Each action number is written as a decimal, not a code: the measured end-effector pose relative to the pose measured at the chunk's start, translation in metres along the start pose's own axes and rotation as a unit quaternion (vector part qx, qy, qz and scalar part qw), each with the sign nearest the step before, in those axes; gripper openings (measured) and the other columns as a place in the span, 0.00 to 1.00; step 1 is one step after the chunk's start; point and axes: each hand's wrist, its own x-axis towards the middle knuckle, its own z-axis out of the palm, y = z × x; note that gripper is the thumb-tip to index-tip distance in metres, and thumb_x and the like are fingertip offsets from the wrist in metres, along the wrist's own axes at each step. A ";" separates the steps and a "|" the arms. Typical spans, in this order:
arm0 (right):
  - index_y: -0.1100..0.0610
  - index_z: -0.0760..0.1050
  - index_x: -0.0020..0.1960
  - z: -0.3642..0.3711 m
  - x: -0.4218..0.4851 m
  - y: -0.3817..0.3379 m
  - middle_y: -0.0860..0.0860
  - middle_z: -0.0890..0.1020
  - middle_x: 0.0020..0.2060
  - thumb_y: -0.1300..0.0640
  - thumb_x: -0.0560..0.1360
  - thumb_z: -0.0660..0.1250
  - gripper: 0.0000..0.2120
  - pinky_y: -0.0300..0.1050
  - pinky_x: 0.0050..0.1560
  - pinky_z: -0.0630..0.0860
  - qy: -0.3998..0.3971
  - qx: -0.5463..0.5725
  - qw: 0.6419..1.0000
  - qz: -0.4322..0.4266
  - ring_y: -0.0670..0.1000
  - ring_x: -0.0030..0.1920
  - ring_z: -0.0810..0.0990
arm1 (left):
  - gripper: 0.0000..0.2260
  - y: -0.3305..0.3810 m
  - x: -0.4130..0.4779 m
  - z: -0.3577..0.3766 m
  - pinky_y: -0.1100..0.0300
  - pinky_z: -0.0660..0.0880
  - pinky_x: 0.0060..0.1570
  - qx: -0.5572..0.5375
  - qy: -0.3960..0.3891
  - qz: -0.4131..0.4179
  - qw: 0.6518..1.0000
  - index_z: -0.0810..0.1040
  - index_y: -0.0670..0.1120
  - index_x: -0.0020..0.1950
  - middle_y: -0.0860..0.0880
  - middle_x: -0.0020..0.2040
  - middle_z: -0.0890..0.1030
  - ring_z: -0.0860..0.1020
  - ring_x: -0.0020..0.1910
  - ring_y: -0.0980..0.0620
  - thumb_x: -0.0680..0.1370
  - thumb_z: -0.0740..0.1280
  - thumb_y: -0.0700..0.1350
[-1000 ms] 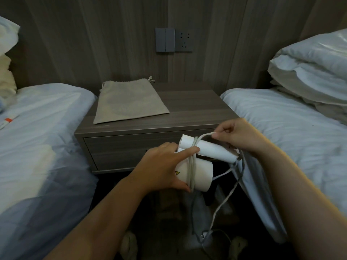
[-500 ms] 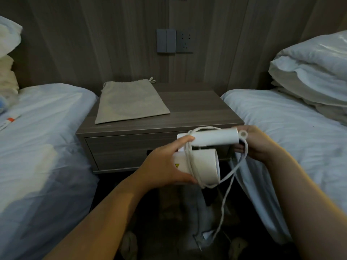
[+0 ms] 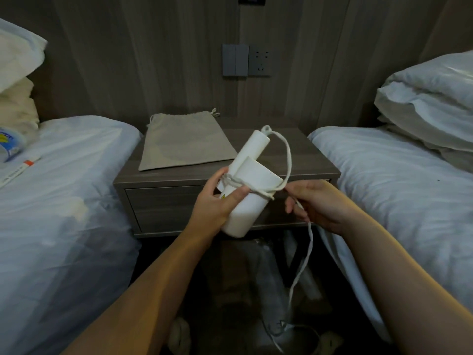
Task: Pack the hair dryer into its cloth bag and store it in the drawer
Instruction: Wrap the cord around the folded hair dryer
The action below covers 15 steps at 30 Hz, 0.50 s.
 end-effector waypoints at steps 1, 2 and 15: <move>0.60 0.78 0.47 0.004 -0.001 -0.004 0.59 0.77 0.28 0.60 0.79 0.58 0.10 0.37 0.21 0.58 0.004 -0.004 1.000 -0.004 0.47 0.20 0.65 | 0.24 0.002 0.000 -0.001 0.69 0.74 0.37 -0.005 0.020 -0.020 1.000 0.68 0.50 0.69 0.51 0.57 0.74 0.75 0.45 0.61 0.74 0.69 0.47; 0.60 0.77 0.50 0.007 -0.003 -0.007 0.57 0.79 0.29 0.61 0.79 0.58 0.09 0.35 0.20 0.59 0.008 -0.021 1.000 -0.010 0.46 0.20 0.66 | 0.24 0.003 0.001 -0.002 0.67 0.74 0.37 -0.018 0.035 -0.043 0.998 0.68 0.51 0.69 0.52 0.56 0.74 0.75 0.44 0.61 0.74 0.68 0.48; 0.53 0.79 0.36 0.035 -0.017 -0.022 0.48 0.82 0.25 0.57 0.77 0.63 0.12 0.29 0.26 0.65 0.109 -0.331 0.936 -0.053 0.39 0.20 0.72 | 0.31 0.007 0.001 -0.008 0.54 0.73 0.56 0.018 0.064 -0.084 0.994 0.64 0.55 0.72 0.53 0.59 0.69 0.73 0.57 0.50 0.71 0.70 0.54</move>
